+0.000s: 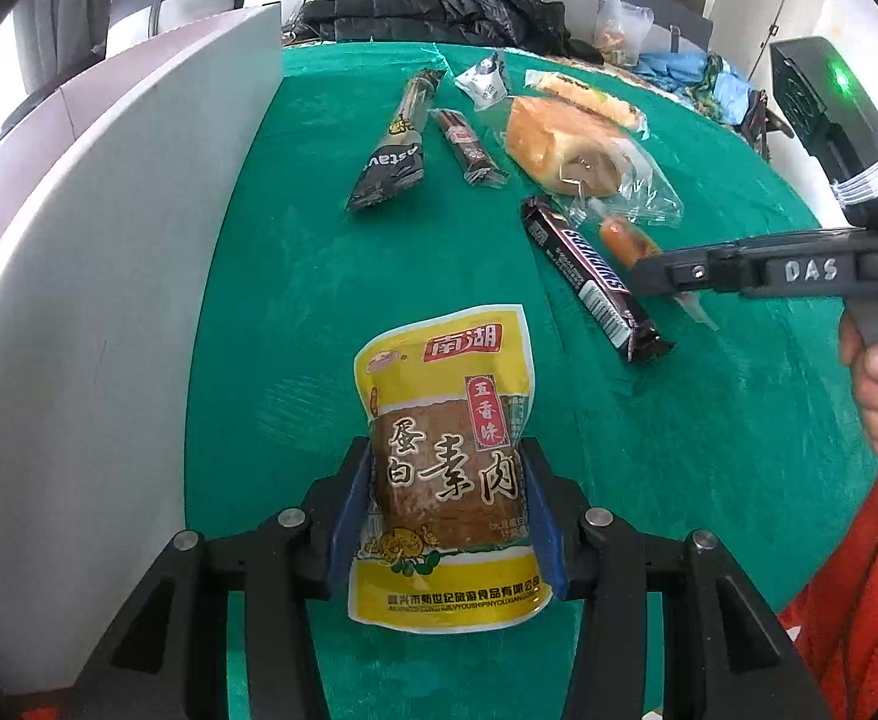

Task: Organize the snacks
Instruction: 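Grasp the yellow dried-tofu pack with the left gripper while the right gripper grasps the sausage, then carry the tofu pack and sausage toward the white box, then open both grippers over the white box to drop the tofu pack and sausage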

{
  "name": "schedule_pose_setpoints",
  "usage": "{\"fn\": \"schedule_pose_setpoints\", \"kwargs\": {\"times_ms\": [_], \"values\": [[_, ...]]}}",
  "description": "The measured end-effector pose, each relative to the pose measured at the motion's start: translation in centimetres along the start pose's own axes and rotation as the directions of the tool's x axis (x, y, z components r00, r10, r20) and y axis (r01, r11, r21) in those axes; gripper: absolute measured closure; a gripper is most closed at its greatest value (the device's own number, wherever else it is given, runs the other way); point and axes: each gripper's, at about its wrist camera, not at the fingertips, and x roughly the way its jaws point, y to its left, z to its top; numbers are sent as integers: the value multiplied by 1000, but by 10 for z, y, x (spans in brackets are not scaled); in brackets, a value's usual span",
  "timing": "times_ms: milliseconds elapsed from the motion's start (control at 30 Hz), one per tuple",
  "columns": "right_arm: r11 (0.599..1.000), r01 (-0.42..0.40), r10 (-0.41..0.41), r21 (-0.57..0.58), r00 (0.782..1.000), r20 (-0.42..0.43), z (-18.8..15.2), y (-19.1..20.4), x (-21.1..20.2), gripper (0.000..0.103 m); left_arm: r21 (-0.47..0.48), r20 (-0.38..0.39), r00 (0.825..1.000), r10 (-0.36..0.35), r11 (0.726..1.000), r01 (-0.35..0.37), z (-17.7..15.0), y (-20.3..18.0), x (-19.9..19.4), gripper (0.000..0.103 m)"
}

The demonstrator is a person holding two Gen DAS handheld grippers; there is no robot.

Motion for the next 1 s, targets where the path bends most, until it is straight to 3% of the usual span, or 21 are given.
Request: {"fn": "schedule_pose_setpoints", "kwargs": {"times_ms": [133, 333, 433, 567, 667, 767, 800, 833, 867, 900, 1000], "values": [[988, -68, 65, 136, 998, 24, -14, -25, -20, 75, -26, 17, 998, -54, 998, 54, -4, 2, -4, 56], [917, -232, 199, 324, 971, 133, -48, -52, -53, 75, -82, 84, 980, -179, 979, 185, 11, -8, -25, 56], [904, -282, 234, 321, 955, 181, -46, -44, -70, 75, -129, 141, 960, -241, 957, 260, 22, 0, -51, 56], [892, -390, 331, 227, 908, 259, -7, 9, -97, 75, -195, 252, 936, -246, 934, 298, 38, 33, -97, 56], [876, -467, 419, 123, 861, 289, 33, 75, -115, 75, -257, 314, 936, -159, 935, 245, 44, 79, -132, 56], [838, -544, 514, 42, 813, 274, 68, 145, -116, 74, -346, 305, 952, 26, 934, 85, 41, 136, -154, 55], [830, -557, 532, 23, 804, 265, 76, 164, -112, 70, -376, 283, 956, 83, 926, 31, 40, 150, -155, 50], [823, -567, 550, -7, 795, 256, 87, 191, -107, 66, -414, 249, 956, 153, 910, -38, 38, 167, -156, 35], [824, -565, 554, -30, 794, 250, 91, 209, -104, 58, -448, 213, 954, 211, 889, -97, 35, 182, -157, 29], [830, -557, 548, -41, 800, 244, 93, 219, -102, 43, -479, 186, 948, 259, 866, -143, 32, 196, -159, 24], [843, -535, 529, -54, 808, 258, 89, 232, -96, 37, -528, 180, 933, 310, 831, -174, 19, 216, -169, 22]]}}
